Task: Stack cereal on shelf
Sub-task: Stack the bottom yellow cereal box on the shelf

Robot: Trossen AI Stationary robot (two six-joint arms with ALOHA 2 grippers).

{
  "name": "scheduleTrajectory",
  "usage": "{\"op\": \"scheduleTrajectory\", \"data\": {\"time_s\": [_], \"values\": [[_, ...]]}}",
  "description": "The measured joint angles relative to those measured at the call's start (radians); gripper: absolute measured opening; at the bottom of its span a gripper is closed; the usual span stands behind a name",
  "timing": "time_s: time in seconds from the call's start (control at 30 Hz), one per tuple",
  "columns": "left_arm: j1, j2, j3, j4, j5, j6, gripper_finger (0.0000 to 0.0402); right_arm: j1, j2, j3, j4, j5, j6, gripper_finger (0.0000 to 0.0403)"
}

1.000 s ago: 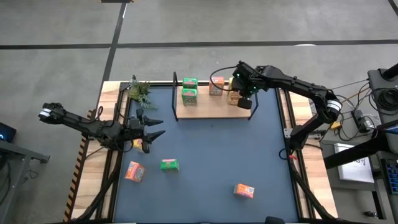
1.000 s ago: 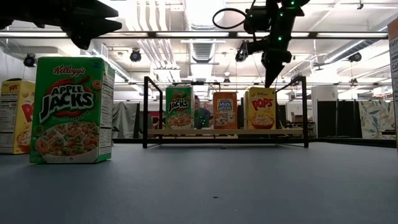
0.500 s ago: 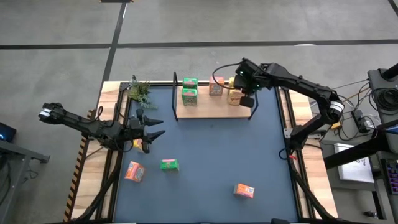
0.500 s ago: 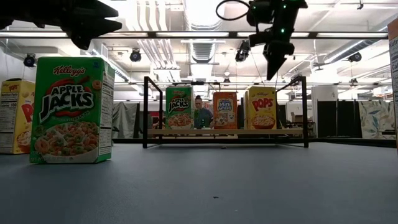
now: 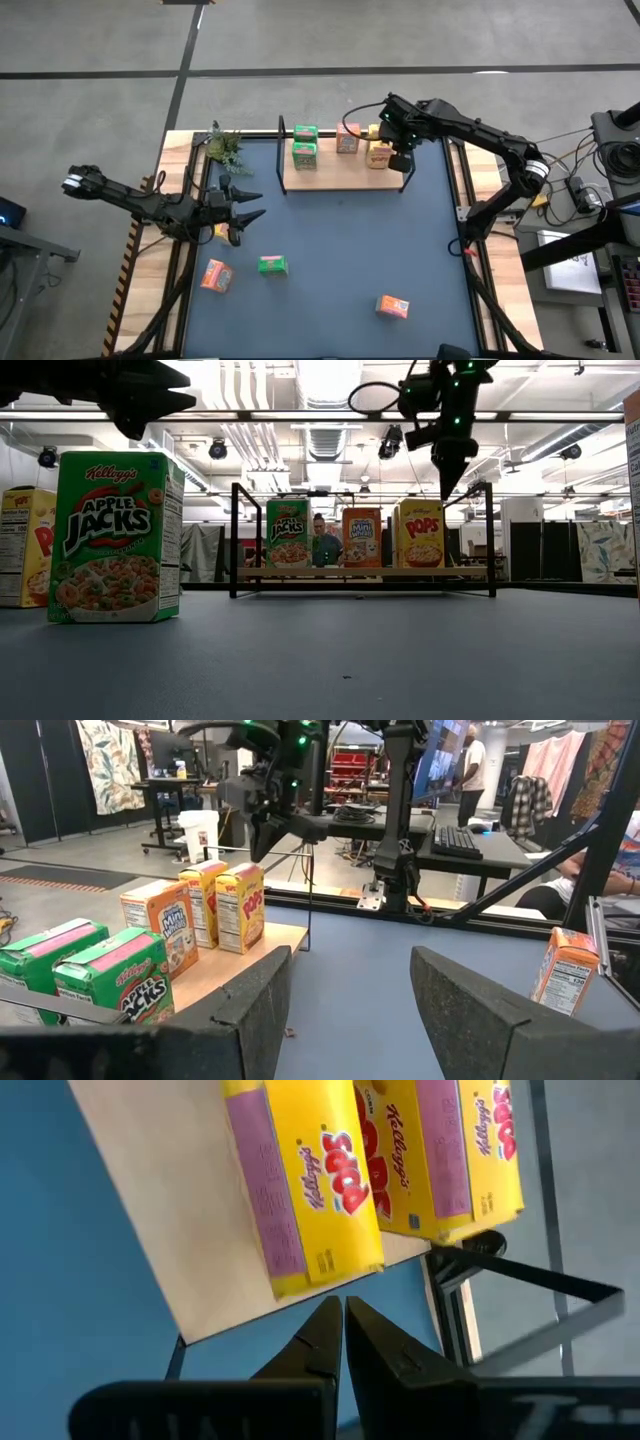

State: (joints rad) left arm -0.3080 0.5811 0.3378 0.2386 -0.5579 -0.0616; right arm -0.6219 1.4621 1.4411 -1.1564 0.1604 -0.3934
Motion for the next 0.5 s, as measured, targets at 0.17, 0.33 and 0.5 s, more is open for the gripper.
{"op": "scheduleTrajectory", "data": {"time_s": [0.17, 0.33, 0.5], "values": [[0.0, 0.0, 0.0, 0.0, 0.0, 0.0, 0.019, -0.001, 0.024, -0.002, 0.048, 0.0, -0.026, 0.0009], [0.0, 0.0, 0.0, 0.0, 0.0, 0.0, 0.019, -0.001, 0.027, -0.002, 0.062, 0.001, -0.034, 0.0009], [0.0, 0.0, 0.0, 0.0, 0.0, 0.0, 0.019, -0.001, 0.021, 0.01, 0.053, 0.001, -0.026, 0.0009]]}}
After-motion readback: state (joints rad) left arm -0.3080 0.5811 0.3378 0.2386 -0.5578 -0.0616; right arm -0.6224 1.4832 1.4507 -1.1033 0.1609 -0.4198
